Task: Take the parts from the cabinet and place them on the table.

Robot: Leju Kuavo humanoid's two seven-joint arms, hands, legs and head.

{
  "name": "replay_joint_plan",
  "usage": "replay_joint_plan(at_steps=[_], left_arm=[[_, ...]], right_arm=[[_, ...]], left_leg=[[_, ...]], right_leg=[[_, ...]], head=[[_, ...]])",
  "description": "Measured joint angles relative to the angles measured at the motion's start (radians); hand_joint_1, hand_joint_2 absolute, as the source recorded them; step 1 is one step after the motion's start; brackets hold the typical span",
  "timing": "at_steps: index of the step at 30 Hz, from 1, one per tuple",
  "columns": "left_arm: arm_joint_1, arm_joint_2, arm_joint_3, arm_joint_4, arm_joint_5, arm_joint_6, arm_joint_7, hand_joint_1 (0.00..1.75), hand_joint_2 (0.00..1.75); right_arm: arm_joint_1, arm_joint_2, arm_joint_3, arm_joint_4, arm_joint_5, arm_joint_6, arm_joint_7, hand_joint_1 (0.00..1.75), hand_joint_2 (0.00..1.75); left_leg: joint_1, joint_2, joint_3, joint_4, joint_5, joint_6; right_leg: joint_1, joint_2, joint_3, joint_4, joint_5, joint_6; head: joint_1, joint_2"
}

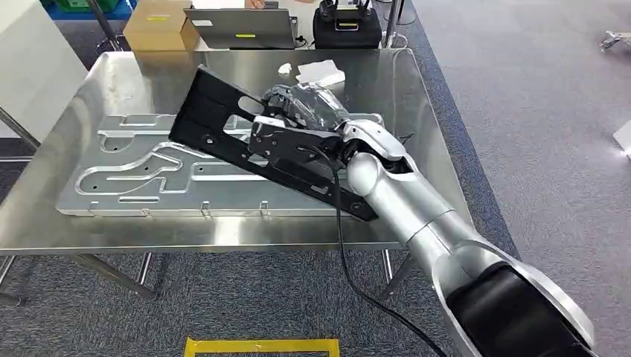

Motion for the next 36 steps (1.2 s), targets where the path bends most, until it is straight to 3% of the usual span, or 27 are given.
replay_joint_plan(at_steps=[15, 20, 21, 22, 24, 26, 27, 28, 29, 30, 32, 33, 34, 35, 36], left_arm=[[0.000, 0.000, -0.023, 0.000, 0.013, -0.026, 0.019, 0.00, 1.75], [-0.001, 0.001, -0.036, 0.001, 0.012, -0.031, 0.042, 0.00, 1.75], [-0.001, 0.001, -0.040, 0.002, 0.012, -0.031, 0.047, 0.00, 1.75], [-0.001, 0.001, -0.043, 0.002, 0.012, -0.031, 0.052, 0.00, 1.75], [0.000, 0.001, -0.049, 0.002, 0.010, -0.038, 0.064, 0.00, 1.75], [0.000, 0.001, -0.055, 0.002, 0.009, -0.045, 0.069, 0.00, 1.75], [0.000, 0.001, -0.059, 0.002, 0.008, -0.047, 0.069, 0.00, 1.75], [0.001, 0.002, -0.066, 0.002, 0.009, -0.049, 0.071, 0.00, 1.75], [0.002, 0.002, -0.068, 0.002, 0.009, -0.051, 0.072, 0.00, 1.75], [0.004, 0.001, -0.070, 0.002, 0.008, -0.053, 0.072, 0.00, 1.75], [0.006, 0.001, -0.072, 0.002, 0.008, -0.057, 0.072, 0.00, 1.75], [0.004, 0.000, -0.073, 0.002, 0.008, -0.058, 0.072, 0.00, 1.75], [0.001, 0.000, -0.074, 0.002, 0.008, -0.061, 0.072, 0.00, 1.75], [-0.002, 0.000, -0.074, 0.002, 0.007, -0.063, 0.073, 0.00, 1.75], [-0.001, 0.000, -0.075, 0.002, 0.008, -0.065, 0.075, 0.00, 1.75]], right_arm=[[-0.065, -0.002, -0.090, 0.037, 0.069, 0.035, 0.014, 1.75, 1.75], [-0.073, 0.001, -0.092, 0.035, 0.063, 0.051, 0.027, 1.75, 1.75], [-0.074, 0.002, -0.091, 0.035, 0.056, 0.051, 0.033, 1.75, 1.75], [-0.074, 0.002, -0.091, 0.034, 0.049, 0.051, 0.035, 1.75, 1.75], [-0.077, 0.004, -0.089, 0.030, 0.037, 0.048, 0.034, 1.75, 1.75], [-0.075, 0.003, -0.087, 0.031, 0.035, 0.044, 0.030, 1.75, 1.75], [-0.070, 0.003, -0.087, 0.032, 0.035, 0.043, 0.027, 1.75, 1.75], [-0.064, 0.003, -0.085, 0.034, 0.035, 0.041, 0.026, 1.75, 1.75], [-0.061, 0.003, -0.083, 0.035, 0.035, 0.040, 0.025, 1.75, 1.75], [-0.061, 0.002, -0.083, 0.036, 0.035, 0.037, 0.024, 1.75, 1.75], [-0.061, 0.002, -0.082, 0.036, 0.035, 0.035, 0.022, 1.75, 1.75], [-0.061, 0.001, -0.082, 0.039, 0.036, 0.034, 0.019, 1.75, 1.75], [-0.062, 0.001, -0.081, 0.041, 0.037, 0.032, 0.017, 1.75, 1.75], [-0.063, 0.003, -0.081, 0.041, 0.039, 0.031, 0.015, 1.75, 1.75], [-0.063, 0.005, -0.081, 0.041, 0.040, 0.031, 0.015, 1.75, 1.75]], left_leg=[[0.000, 0.000, 0.000, 0.000, 0.000, 0.000], [-0.004, 0.001, -0.005, 0.003, -0.007, 0.013], [-0.001, 0.002, -0.005, -0.003, -0.019, 0.025], [0.000, 0.000, 0.013, -0.005, -0.024, 0.030], [0.002, 0.001, 0.025, -0.006, -0.028, 0.041], [0.001, 0.003, 0.036, -0.005, -0.036, 0.042], [0.000, 0.003, 0.043, -0.005, -0.041, 0.041], [0.000, 0.002, 0.052, -0.005, -0.048, 0.039], [0.000, -0.001, 0.063, -0.004, -0.053, 0.033], [0.000, -0.002, 0.077, -0.004, -0.064, 0.029], [0.000, -0.004, 0.109, -0.004, -0.090, 0.018], [-0.003, -0.003, 0.120, 0.000, -0.102, 0.012], [-0.002, -0.003, 0.122, -0.011, -0.110, 0.003], [-0.002, -0.002, 0.128, -0.027, -0.118, -0.005], [-0.002, -0.001, 0.140, -0.001, -0.098, -0.013]], right_leg=[[0.000, 0.000, 0.000, 0.000, 0.000, 0.000], [-0.009, 0.000, 0.005, -0.003, 0.009, 0.015], [-0.005, 0.000, 0.003, 0.016, 0.013, 0.021], [-0.008, -0.002, -0.001, 0.023, 0.008, 0.024], [-0.009, -0.004, -0.037, 0.101, -0.034, 0.019], [-0.006, -0.003, -0.125, 0.261, -0.101, 0.014], [-0.006, -0.004, -0.162, 0.321, -0.118, 0.017], [-0.007, -0.004, -0.181, 0.342, -0.117, 0.019], [-0.007, -0.004, -0.175, 0.315, -0.099, 0.015], [-0.007, -0.004, -0.147, 0.248, -0.071, 0.013], [-0.003, -0.005, -0.068, 0.067, 0.021, 0.001], [0.005, -0.002, -0.059, 0.021, 0.049, -0.007], [0.010, -0.003, -0.055, 0.024, 0.014, -0.014], [0.013, -0.003, -0.048, 0.022, 0.012, -0.020], [0.010, 0.001, -0.035, 0.010, 0.001, -0.031]], head=[[0.000, 0.000], [0.000, 0.000], [0.000, 0.000], [0.000, 0.000], [0.000, 0.000], [0.000, 0.000], [0.000, 0.000], [0.000, 0.000], [0.000, 0.000], [0.000, 0.000], [0.000, 0.000], [0.000, 0.000], [0.001, 0.000], [0.000, 0.000], [0.000, 0.000]])
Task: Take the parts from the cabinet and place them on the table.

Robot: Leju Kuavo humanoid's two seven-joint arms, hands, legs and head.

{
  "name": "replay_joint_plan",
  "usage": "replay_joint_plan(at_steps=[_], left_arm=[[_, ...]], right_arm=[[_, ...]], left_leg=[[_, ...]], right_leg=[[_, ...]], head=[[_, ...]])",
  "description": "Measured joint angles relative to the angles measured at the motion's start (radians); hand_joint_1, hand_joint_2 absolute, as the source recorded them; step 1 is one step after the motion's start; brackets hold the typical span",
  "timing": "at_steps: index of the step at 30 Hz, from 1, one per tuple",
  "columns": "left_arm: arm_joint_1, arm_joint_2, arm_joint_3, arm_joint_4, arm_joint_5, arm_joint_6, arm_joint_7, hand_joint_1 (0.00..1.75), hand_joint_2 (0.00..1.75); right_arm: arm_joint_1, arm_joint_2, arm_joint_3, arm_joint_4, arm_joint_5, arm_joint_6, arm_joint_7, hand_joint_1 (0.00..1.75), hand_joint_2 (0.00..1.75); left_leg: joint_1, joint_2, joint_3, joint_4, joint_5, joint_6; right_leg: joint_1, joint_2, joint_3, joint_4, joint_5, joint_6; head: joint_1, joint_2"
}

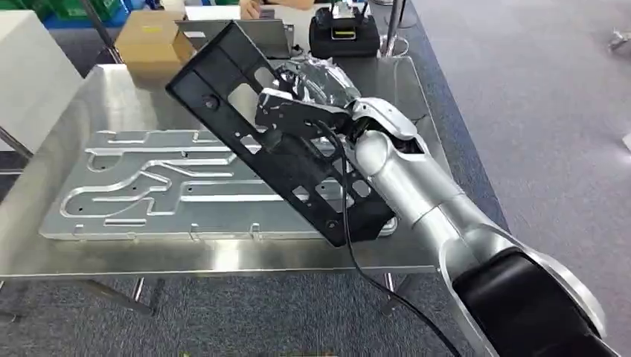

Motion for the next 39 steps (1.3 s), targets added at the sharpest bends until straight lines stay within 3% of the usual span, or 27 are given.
replay_joint_plan(at_steps=[1, 2, 3, 4, 6, 8, 9, 10, 11, 12, 14, 16, 17, 18, 21, 22, 23, 24, 26, 27, 28, 29, 30, 31, 34, 36, 39], left_arm=[[0.000, 0.000, -0.001, 0.000, 0.000, 0.000, 0.001, 0.00, 1.75], [0.000, 0.001, -0.004, 0.000, 0.001, -0.001, 0.000, 0.00, 1.75], [-0.002, 0.001, -0.006, 0.000, 0.001, -0.001, 0.000, 0.00, 1.75], [-0.003, 0.001, -0.009, 0.000, 0.001, -0.001, 0.001, 0.00, 1.75], [-0.001, 0.001, -0.015, 0.000, 0.001, -0.001, 0.001, 0.00, 1.75], [0.008, 0.000, -0.016, 0.000, 0.003, 0.000, 0.000, 0.00, 1.75], [0.011, 0.000, -0.016, 0.000, 0.005, 0.000, -0.003, 0.00, 1.75], [0.014, 0.000, -0.016, 0.000, 0.005, 0.000, -0.008, 0.00, 1.75], [0.017, 0.000, -0.016, 0.000, 0.008, 0.001, -0.011, 0.00, 1.75], [0.021, -0.002, -0.016, 0.001, 0.016, 0.001, -0.015, 0.00, 1.75], [0.016, -0.003, -0.016, 0.002, 0.024, 0.002, -0.017, 0.00, 1.75], [0.008, -0.005, -0.016, 0.002, 0.025, 0.008, -0.021, 0.00, 1.75], [0.004, -0.005, -0.016, 0.003, 0.026, 0.011, -0.022, 0.00, 1.75], [-0.001, -0.005, -0.016, 0.003, 0.029, 0.013, -0.024, 0.00, 1.75], [-0.005, -0.005, -0.016, 0.003, 0.040, 0.017, -0.027, 0.00, 1.75], [-0.005, -0.005, -0.016, 0.003, 0.040, 0.017, -0.027, 0.00, 1.75], [-0.003, -0.005, -0.018, 0.003, 0.040, 0.017, -0.027, 0.00, 1.75], [-0.001, -0.005, -0.021, 0.003, 0.040, 0.017, -0.027, 0.00, 1.75], [-0.002, -0.005, -0.022, 0.004, 0.040, 0.017, -0.027, 0.00, 1.75], [-0.004, -0.009, -0.023, 0.004, 0.040, 0.018, -0.032, 0.00, 1.75], [-0.005, -0.019, -0.024, 0.004, 0.041, 0.018, -0.042, 0.00, 1.75], [-0.005, -0.013, -0.025, 0.005, 0.044, 0.023, -0.049, 0.00, 1.75], [-0.004, -0.012, -0.025, 0.005, 0.059, 0.029, -0.052, 0.00, 1.75], [-0.003, -0.012, -0.025, 0.005, 0.070, 0.031, -0.053, 0.00, 1.75], [-0.003, -0.011, -0.025, 0.005, 0.104, 0.039, -0.058, 0.00, 1.75], [0.000, -0.011, -0.024, 0.005, 0.115, 0.041, -0.070, 0.00, 1.75], [-0.001, -0.009, -0.023, 0.005, 0.115, 0.041, -0.077, 0.00, 1.75]], right_arm=[[-0.001, -0.002, 0.000, 0.000, 0.000, 0.000, 0.000, 1.75, 1.75], [0.001, 0.003, 0.000, -0.002, 0.003, 0.002, 0.000, 1.75, 1.75], [0.000, 0.003, 0.000, -0.001, 0.003, 0.003, 0.000, 1.75, 1.75], [-0.001, 0.003, 0.000, -0.001, 0.006, 0.006, -0.001, 1.75, 1.75], [0.007, 0.004, 0.001, 0.000, 0.009, 0.010, 0.000, 1.75, 1.75], [0.017, 0.004, 0.002, 0.000, 0.010, 0.011, 0.000, 1.75, 1.75], [0.021, 0.004, 0.002, 0.001, 0.010, 0.011, 0.000, 1.75, 1.75], [0.025, 0.004, 0.002, 0.003, 0.010, 0.011, -0.001, 1.75, 1.75], [0.031, 0.004, 0.002, 0.006, 0.010, 0.011, -0.003, 1.75, 1.75], [0.036, 0.002, 0.002, 0.013, 0.009, 0.012, -0.006, 1.75, 1.75], [0.043, 0.003, 0.003, 0.017, 0.008, 0.013, -0.007, 1.75, 1.75], [0.037, 0.012, 0.004, 0.014, 0.008, 0.013, -0.014, 1.75, 1.75], [0.032, 0.015, 0.005, 0.014, 0.008, 0.017, -0.014, 1.75, 1.75], [0.030, 0.015, 0.005, 0.013, -0.003, 0.024, -0.015, 1.75, 1.75], [0.042, 0.014, 0.009, 0.014, -0.044, 0.086, 0.001, 1.75, 1.75], [0.051, 0.014, 0.025, 0.016, -0.048, 0.103, 0.021, 1.75, 1.75], [0.064, 0.011, 0.053, 0.020, -0.057, 0.107, 0.038, 1.75, 1.75], [0.075, 0.010, 0.081, 0.022, -0.066, 0.107, 0.047, 1.75, 1.75], [0.086, 0.010, 0.123, 0.027, -0.075, 0.108, 0.055, 1.75, 1.75], [0.085, 0.010, 0.138, 0.028, -0.084, 0.116, 0.059, 1.75, 1.75], [0.087, 0.010, 0.159, 0.030, -0.096, 0.129, 0.062, 1.75, 1.75], [0.089, 0.010, 0.186, 0.033, -0.107, 0.134, 0.066, 1.75, 1.75], [0.097, 0.011, 0.226, 0.037, -0.120, 0.134, 0.066, 1.75, 1.75], [0.107, 0.011, 0.258, 0.043, -0.129, 0.129, 0.064, 1.75, 1.75], [0.134, 0.011, 0.322, 0.068, -0.155, 0.108, 0.049, 1.75, 1.75], [0.135, 0.011, 0.344, 0.091, -0.167, 0.093, 0.039, 1.75, 1.75], [0.132, 0.011, 0.362, 0.111, -0.174, 0.090, 0.032, 1.75, 1.75]], left_leg=[[0.001, 0.000, 0.003, 0.018, 0.016, -0.006], [0.005, 0.003, -0.020, 0.067, 0.025, -0.007], [0.005, 0.006, -0.057, 0.136, 0.043, -0.010], [0.007, 0.006, -0.107, 0.208, 0.035, -0.010], [0.009, 0.007, -0.199, 0.295, -0.048, -0.016], [0.011, 0.007, -0.248, 0.277, -0.132, -0.019], [0.012, 0.008, -0.257, 0.235, -0.138, -0.019], [0.014, 0.009, -0.260, 0.173, -0.105, -0.020], [0.017, 0.010, -0.263, 0.100, 0.009, -0.017], [0.015, 0.013, -0.271, 0.018, 0.216, -0.013], [0.002, 0.012, -0.261, 0.043, 0.204, 0.001], [-0.008, 0.012, -0.250, 0.051, 0.179, 0.016], [0.001, 0.012, -0.243, 0.042, 0.176, 0.024], [-0.001, 0.012, -0.240, 0.039, 0.169, 0.033], [-0.005, 0.011, -0.238, 0.038, 0.160, 0.045], [-0.009, 0.009, -0.236, 0.038, 0.157, 0.048], [-0.014, 0.007, -0.232, 0.038, 0.154, 0.050], [-0.019, 0.005, -0.226, 0.038, 0.150, 0.050], [-0.027, 0.002, -0.208, 0.033, 0.145, 0.052], [-0.025, 0.002, -0.207, 0.032, 0.145, 0.053], [-0.029, 0.002, -0.205, 0.030, 0.145, 0.045], [-0.016, 0.000, -0.206, 0.026, 0.144, 0.041], [-0.018, 0.001, -0.204, 0.027, 0.139, 0.044], [-0.016, 0.002, -0.203, 0.027, 0.136, 0.037], [-0.017, 0.000, -0.202, 0.026, 0.142, 0.042], [-0.017, 0.000, -0.202, 0.026, 0.142, 0.042], [-0.018, 0.000, -0.202, 0.026, 0.142, 0.042]], right_leg=[[0.000, 0.001, 0.022, -0.001, -0.011, -0.010], [-0.003, 0.000, 0.044, -0.007, -0.017, -0.014], [-0.002, -0.003, 0.065, -0.008, -0.033, -0.023], [0.000, -0.003, 0.084, -0.008, -0.049, -0.025], [0.002, -0.003, 0.125, -0.009, -0.085, -0.026], [0.001, 0.000, 0.174, -0.009, -0.124, -0.024], [0.000, 0.001, 0.201, -0.010, -0.142, -0.022], [0.000, 0.001, 0.231, -0.009, -0.160, -0.017], [-0.001, 0.002, 0.258, -0.009, -0.184, -0.013], [0.004, 0.005, 0.274, -0.006, -0.206, -0.006], [0.005, 0.013, 0.297, -0.001, -0.241, 0.009], [-0.006, 0.014, 0.318, -0.019, -0.256, 0.022], [-0.011, 0.011, 0.327, -0.015, -0.264, 0.029], [-0.009, 0.005, 0.311, 0.018, -0.275, 0.030], [-0.007, 0.002, 0.152, 0.258, -0.363, 0.033], [-0.005, 0.002, 0.104, 0.310, -0.363, 0.031], [0.001, 0.002, 0.076, 0.316, -0.334, 0.025], [0.006, 0.001, 0.071, 0.274, -0.279, 0.014], [0.031, 0.001, 0.112, 0.102, -0.145, -0.022], [0.048, 0.000, 0.123, 0.038, -0.123, -0.051], [0.050, -0.003, 0.125, 0.030, -0.125, -0.068], [0.050, -0.005, 0.128, 0.018, -0.124, -0.066], [0.051, -0.001, 0.131, 0.009, -0.121, -0.049], [0.049, -0.001, 0.132, 0.009, -0.129, -0.033], [0.048, -0.002, 0.133, 0.009, -0.124, -0.040], [0.048, -0.002, 0.133, 0.009, -0.115, -0.028], [0.047, -0.002, 0.133, 0.009, -0.116, -0.029]], head=[[0.000, -0.001], [0.000, 0.000], [0.000, -0.001], [-0.001, 0.000], [-0.001, 0.000], [-0.001, 0.000], [-0.001, 0.000], [-0.001, 0.000], [-0.001, 0.000], [-0.001, 0.000], [0.001, 0.000], [0.001, -0.001], [0.000, 0.000], [0.000, 0.000], [0.000, 0.000], [0.000, 0.000], [0.000, 0.000], [0.000, 0.000], [0.000, 0.000], [0.000, 0.000], [-0.008, 0.000], [-0.006, 0.000], [-0.006, 0.000], [-0.006, 0.000], [-0.006, 0.000], [-0.006, 0.000], [-0.006, 0.000]])
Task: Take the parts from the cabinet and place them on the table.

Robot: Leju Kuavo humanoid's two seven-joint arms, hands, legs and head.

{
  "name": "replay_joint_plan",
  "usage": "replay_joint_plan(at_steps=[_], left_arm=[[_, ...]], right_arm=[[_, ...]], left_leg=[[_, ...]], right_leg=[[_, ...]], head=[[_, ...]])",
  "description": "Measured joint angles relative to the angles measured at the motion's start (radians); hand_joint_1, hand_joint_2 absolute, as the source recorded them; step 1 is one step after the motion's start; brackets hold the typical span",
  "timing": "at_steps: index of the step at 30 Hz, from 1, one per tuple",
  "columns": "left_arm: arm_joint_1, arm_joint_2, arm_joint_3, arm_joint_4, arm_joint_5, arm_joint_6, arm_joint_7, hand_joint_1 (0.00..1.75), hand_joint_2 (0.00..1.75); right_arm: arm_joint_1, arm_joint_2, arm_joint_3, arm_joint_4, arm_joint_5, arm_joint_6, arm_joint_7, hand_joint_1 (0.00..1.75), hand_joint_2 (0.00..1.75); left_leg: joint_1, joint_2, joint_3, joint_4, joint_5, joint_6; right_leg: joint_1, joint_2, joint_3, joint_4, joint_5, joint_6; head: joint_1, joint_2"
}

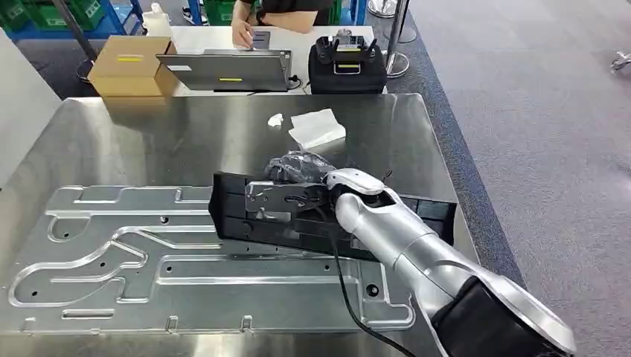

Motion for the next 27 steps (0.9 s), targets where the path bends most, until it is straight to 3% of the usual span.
replay_joint_plan(at_steps=[10, 17, 21, 24, 27], left_arm=[[-0.001, -0.019, -0.001, 0.000, -0.006, 0.004, -0.021, 0.00, 1.75], [-0.002, -0.026, -0.020, 0.000, -0.002, 0.000, -0.046, 0.00, 1.75], [-0.002, -0.027, -0.023, 0.000, 0.002, -0.001, -0.113, 0.00, 1.75], [-0.002, -0.026, -0.023, 0.000, 0.016, 0.022, -0.241, 0.00, 1.75], [-0.003, -0.026, -0.025, 0.001, 0.008, 0.001, -0.293, 0.00, 1.75]], right_arm=[[-0.010, -0.001, 0.013, 0.060, -0.018, -0.021, -0.029, 1.75, 1.75], [-0.010, -0.006, -0.022, 0.102, -0.011, -0.041, -0.059, 1.75, 1.75], [-0.008, -0.013, -0.038, 0.112, 0.019, -0.043, -0.076, 1.75, 1.75], [0.005, -0.021, -0.045, 0.117, 0.054, -0.043, -0.085, 1.75, 1.75], [0.025, -0.031, -0.056, 0.122, 0.081, -0.043, -0.091, 1.75, 1.75]], left_leg=[[-0.001, 0.000, 0.000, 0.000, -0.004, -0.002], [-0.001, 0.000, 0.000, 0.000, -0.006, -0.002], [-0.001, 0.000, 0.000, 0.000, -0.006, -0.002], [-0.001, 0.000, 0.000, 0.000, -0.006, -0.002], [-0.001, 0.000, 0.000, 0.000, -0.006, -0.002]], right_leg=[[-0.001, 0.000, 0.000, 0.000, -0.004, -0.002], [-0.002, 0.000, 0.000, 0.000, -0.005, -0.002], [-0.002, 0.000, 0.000, 0.000, -0.005, -0.002], [-0.002, 0.000, 0.000, 0.000, -0.005, -0.002], [-0.002, 0.000, 0.000, 0.000, -0.005, -0.002]], head=[[0.000, 0.000], [0.000, 0.000], [0.000, 0.000], [0.000, 0.000], [0.000, 0.000]])
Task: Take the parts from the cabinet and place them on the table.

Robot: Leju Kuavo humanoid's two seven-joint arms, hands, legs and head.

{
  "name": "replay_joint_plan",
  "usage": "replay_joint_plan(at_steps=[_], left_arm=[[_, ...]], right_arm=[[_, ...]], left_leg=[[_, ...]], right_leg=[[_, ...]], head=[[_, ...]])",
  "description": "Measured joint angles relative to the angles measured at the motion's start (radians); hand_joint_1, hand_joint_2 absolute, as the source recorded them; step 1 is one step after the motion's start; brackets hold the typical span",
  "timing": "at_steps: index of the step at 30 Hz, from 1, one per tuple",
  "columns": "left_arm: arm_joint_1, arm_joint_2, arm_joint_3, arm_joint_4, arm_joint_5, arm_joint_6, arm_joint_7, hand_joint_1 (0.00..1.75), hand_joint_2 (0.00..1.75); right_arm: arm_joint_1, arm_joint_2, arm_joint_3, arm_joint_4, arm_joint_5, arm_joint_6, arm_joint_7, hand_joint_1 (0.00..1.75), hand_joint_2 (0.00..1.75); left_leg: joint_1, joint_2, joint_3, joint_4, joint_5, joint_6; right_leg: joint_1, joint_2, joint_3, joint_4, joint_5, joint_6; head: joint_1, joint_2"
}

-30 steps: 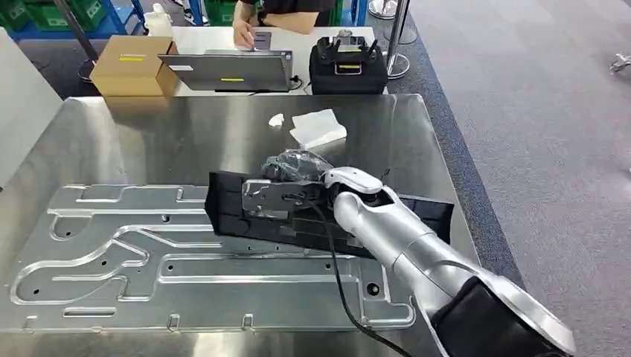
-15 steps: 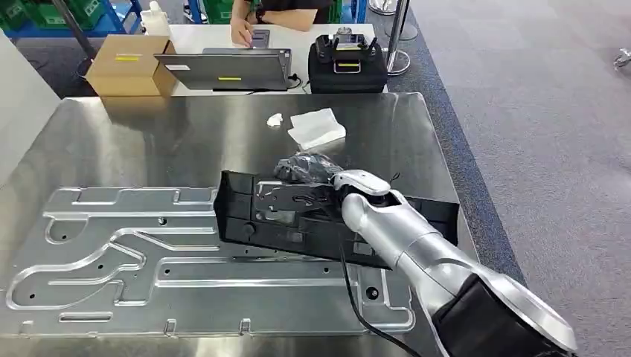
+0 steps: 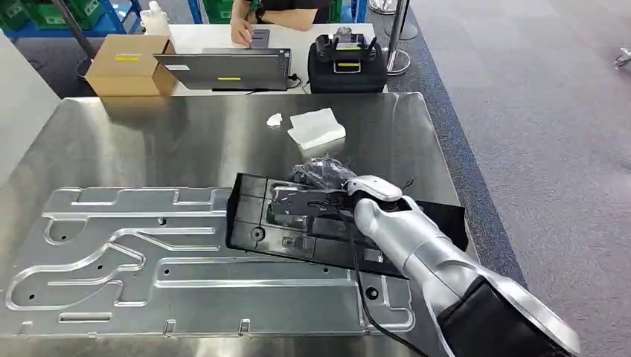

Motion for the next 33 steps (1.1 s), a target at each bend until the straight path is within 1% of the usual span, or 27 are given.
replay_joint_plan(at_steps=[3, 4, 5, 6, 9, 10, 11, 12, 13, 14, 17, 22, 30, 31, 33], left_arm=[[0.000, 0.000, -0.026, 0.001, -0.020, -0.007, -0.006, 0.00, 1.75], [0.000, 0.000, -0.032, 0.002, -0.036, 0.002, -0.001, 0.00, 1.75], [0.000, 0.000, -0.046, 0.003, -0.058, 0.025, 0.007, 0.00, 1.75], [0.000, 0.000, -0.063, 0.004, -0.074, 0.057, 0.000, 0.00, 1.75], [-0.002, -0.005, -0.094, 0.004, -0.089, 0.162, -0.037, 0.00, 1.75], [-0.002, -0.009, -0.097, 0.004, -0.080, 0.164, -0.034, 0.00, 1.75], [-0.002, -0.009, -0.098, 0.004, -0.070, 0.126, -0.010, 0.00, 1.75], [-0.001, -0.009, -0.098, 0.004, -0.056, 0.088, 0.006, 0.00, 1.75], [0.001, -0.009, -0.097, 0.004, -0.038, 0.055, 0.015, 0.00, 1.75], [0.002, -0.009, -0.095, 0.004, -0.021, 0.043, 0.025, 0.00, 1.75], [0.005, -0.009, -0.089, 0.004, -0.003, 0.028, 0.057, 0.00, 1.75], [0.008, -0.009, -0.089, 0.004, 0.004, 0.024, 0.081, 0.00, 1.75], [0.010, -0.009, -0.089, 0.004, 0.003, 0.021, 0.084, 0.00, 1.75], [0.010, -0.009, -0.089, 0.004, 0.003, 0.021, 0.084, 0.00, 0.00], [0.011, -0.009, -0.089, 0.004, 0.005, 0.021, 0.078, 0.00, 0.00]], right_arm=[[0.013, -0.013, -0.015, 0.008, 0.017, -0.003, -0.004, 1.75, 1.75], [0.016, -0.016, -0.020, 0.010, 0.021, -0.003, -0.006, 1.75, 1.75], [0.018, -0.020, -0.027, 0.012, 0.024, -0.003, -0.007, 1.75, 1.75], [0.021, -0.022, -0.034, 0.013, 0.027, -0.004, -0.009, 1.75, 1.75], [0.031, -0.032, -0.049, 0.016, 0.033, -0.005, -0.016, 1.75, 1.75], [0.034, -0.035, -0.055, 0.016, 0.036, -0.003, -0.019, 1.75, 1.75], [0.034, -0.037, -0.060, 0.017, 0.040, 0.003, -0.026, 1.75, 1.75], [0.034, -0.039, -0.061, 0.017, 0.043, 0.008, -0.029, 0.00, 0.00], [0.034, -0.040, -0.062, 0.017, 0.046, 0.013, -0.029, 0.00, 0.00], [0.035, -0.041, -0.064, 0.018, 0.049, 0.017, -0.029, 0.00, 0.00], [0.034, -0.041, -0.071, 0.018, 0.051, 0.023, -0.030, 0.00, 0.00], [0.034, -0.042, -0.079, 0.018, 0.055, 0.026, -0.031, 0.00, 0.00], [0.034, -0.049, -0.085, 0.018, 0.058, 0.033, -0.032, 0.00, 0.00], [0.034, -0.050, -0.085, 0.018, 0.058, 0.034, -0.033, 0.00, 0.00], [0.033, -0.051, -0.085, 0.018, 0.058, 0.038, -0.033, 0.00, 0.00]], left_leg=[[0.000, 0.000, 0.000, 0.000, 0.000, 0.000], [0.000, 0.000, 0.000, 0.000, 0.000, 0.000], [0.000, 0.000, 0.000, 0.000, 0.000, 0.000], [0.000, 0.000, 0.000, 0.000, 0.000, 0.000], [0.000, 0.000, 0.000, 0.000, 0.000, 0.000], [0.000, 0.000, 0.000, 0.000, 0.000, 0.000], [0.000, 0.000, 0.000, 0.000, 0.000, 0.000], [0.000, 0.001, 0.000, 0.000, 0.000, 0.000], [0.000, 0.001, 0.000, 0.000, 0.000, 0.000], [0.000, 0.001, 0.000, 0.000, 0.000, 0.000], [0.000, 0.001, 0.000, 0.000, 0.000, 0.000], [0.000, 0.001, 0.000, 0.000, 0.000, 0.000], [0.000, 0.001, 0.000, 0.000, 0.000, 0.000], [0.000, 0.001, 0.000, 0.000, 0.000, 0.000], [0.000, 0.001, 0.000, 0.000, 0.000, 0.000]], right_leg=[[0.000, 0.000, 0.000, 0.000, 0.000, 0.000], [0.000, 0.000, 0.000, 0.000, 0.000, 0.000], [0.000, 0.000, 0.000, 0.000, 0.000, 0.000], [0.000, 0.000, 0.000, 0.000, 0.000, 0.000], [0.000, 0.000, 0.000, 0.000, 0.000, 0.000], [0.000, 0.000, 0.000, 0.000, 0.000, 0.000], [0.000, 0.000, 0.001, 0.000, 0.000, 0.000], [0.000, 0.001, 0.001, 0.000, 0.000, 0.000], [0.000, 0.002, 0.001, 0.000, 0.000, 0.000], [0.000, 0.002, 0.001, 0.000, 0.000, 0.000], [0.000, 0.001, 0.001, 0.000, 0.000, 0.000], [0.000, 0.001, 0.001, 0.000, 0.000, 0.000], [0.000, 0.001, 0.001, 0.000, 0.000, 0.000], [0.000, 0.001, 0.000, 0.000, 0.000, 0.000], [0.000, 0.001, 0.001, 0.000, 0.000, 0.000]], head=[[0.000, 0.000], [0.000, 0.000], [0.000, 0.000], [0.000, 0.000], [0.000, 0.000], [0.000, 0.000], [0.000, 0.000], [0.000, 0.000], [0.000, 0.000], [0.000, 0.000], [0.000, 0.000], [0.000, 0.000], [0.000, 0.000], [0.000, 0.000], [0.000, 0.000]])
